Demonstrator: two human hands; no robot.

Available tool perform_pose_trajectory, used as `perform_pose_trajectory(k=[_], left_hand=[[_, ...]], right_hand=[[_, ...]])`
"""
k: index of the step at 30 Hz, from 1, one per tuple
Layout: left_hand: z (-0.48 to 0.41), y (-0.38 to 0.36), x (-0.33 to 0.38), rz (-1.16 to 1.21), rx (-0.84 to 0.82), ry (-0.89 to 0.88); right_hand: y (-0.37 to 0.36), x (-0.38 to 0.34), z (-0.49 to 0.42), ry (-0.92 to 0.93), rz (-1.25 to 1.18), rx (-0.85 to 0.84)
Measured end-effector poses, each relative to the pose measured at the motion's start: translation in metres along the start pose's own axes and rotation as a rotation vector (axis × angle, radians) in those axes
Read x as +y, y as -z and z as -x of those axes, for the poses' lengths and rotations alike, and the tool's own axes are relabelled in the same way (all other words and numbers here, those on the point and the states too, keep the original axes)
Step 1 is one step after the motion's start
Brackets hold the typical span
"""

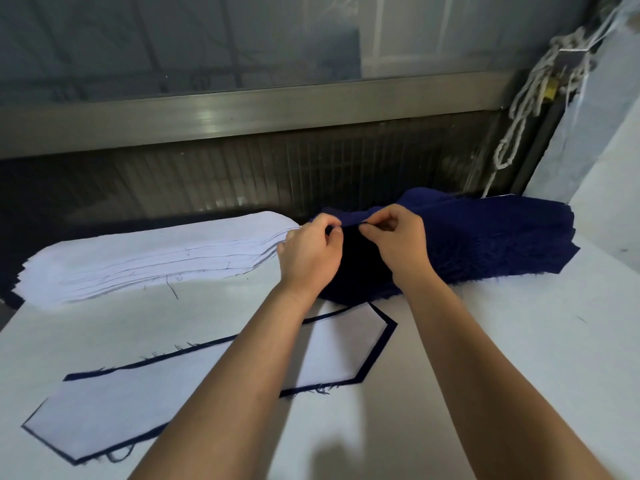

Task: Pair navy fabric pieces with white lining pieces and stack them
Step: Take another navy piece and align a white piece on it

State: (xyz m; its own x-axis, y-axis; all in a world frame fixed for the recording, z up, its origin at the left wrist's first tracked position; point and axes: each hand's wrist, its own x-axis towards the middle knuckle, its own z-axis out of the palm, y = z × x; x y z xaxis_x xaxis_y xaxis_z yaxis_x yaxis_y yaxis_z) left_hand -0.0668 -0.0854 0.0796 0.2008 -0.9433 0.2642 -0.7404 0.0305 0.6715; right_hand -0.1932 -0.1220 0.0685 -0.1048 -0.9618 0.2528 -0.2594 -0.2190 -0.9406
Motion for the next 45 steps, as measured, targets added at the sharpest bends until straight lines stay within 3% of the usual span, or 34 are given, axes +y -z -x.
perform_pose_trajectory(k=[6, 10, 15, 17, 19, 22, 26, 31, 34, 45], left_hand=[[-0.003, 0.003, 0.012, 0.18, -0.031, -0.09], [-0.014, 0.006, 0.021, 0.148, -0.076, 0.02], [-0.013, 0.005, 0.022, 0.195, 0.172, -0.088], [-0.009, 0.005, 0.024, 0.272, 0.264, -0.101], [-0.007, 0.004, 0.025, 0.398, 0.319, -0.059], [-0.006, 0.007, 0.024, 0.598, 0.371, 0.043], [0.0, 0.019, 0.015, 0.798, 0.378, 0.107], [0.018, 0.052, -0.012, 0.941, 0.314, 0.227], [0.035, 0.067, -0.032, 0.971, 0.346, 0.304], [0.086, 0.127, -0.108, 0.894, 0.479, 0.38]], right_hand=[[-0.011, -0.005, 0.011, 0.197, 0.148, 0.016], [-0.011, -0.009, 0.007, 0.239, 0.278, 0.042], [-0.016, -0.007, 0.037, 0.57, 0.455, 0.204], [-0.016, 0.0, 0.053, 0.46, 0.262, 0.102], [-0.015, 0.002, 0.06, 0.247, -0.097, 0.012], [-0.013, -0.003, 0.057, -0.052, -0.506, 0.001], [-0.011, -0.009, 0.047, -0.206, -0.638, 0.007], [0.004, -0.005, 0.031, -0.378, -0.834, 0.164], [0.01, -0.003, 0.022, -0.423, -0.831, 0.28], [0.018, 0.004, 0.032, -0.366, -0.528, 0.398]])
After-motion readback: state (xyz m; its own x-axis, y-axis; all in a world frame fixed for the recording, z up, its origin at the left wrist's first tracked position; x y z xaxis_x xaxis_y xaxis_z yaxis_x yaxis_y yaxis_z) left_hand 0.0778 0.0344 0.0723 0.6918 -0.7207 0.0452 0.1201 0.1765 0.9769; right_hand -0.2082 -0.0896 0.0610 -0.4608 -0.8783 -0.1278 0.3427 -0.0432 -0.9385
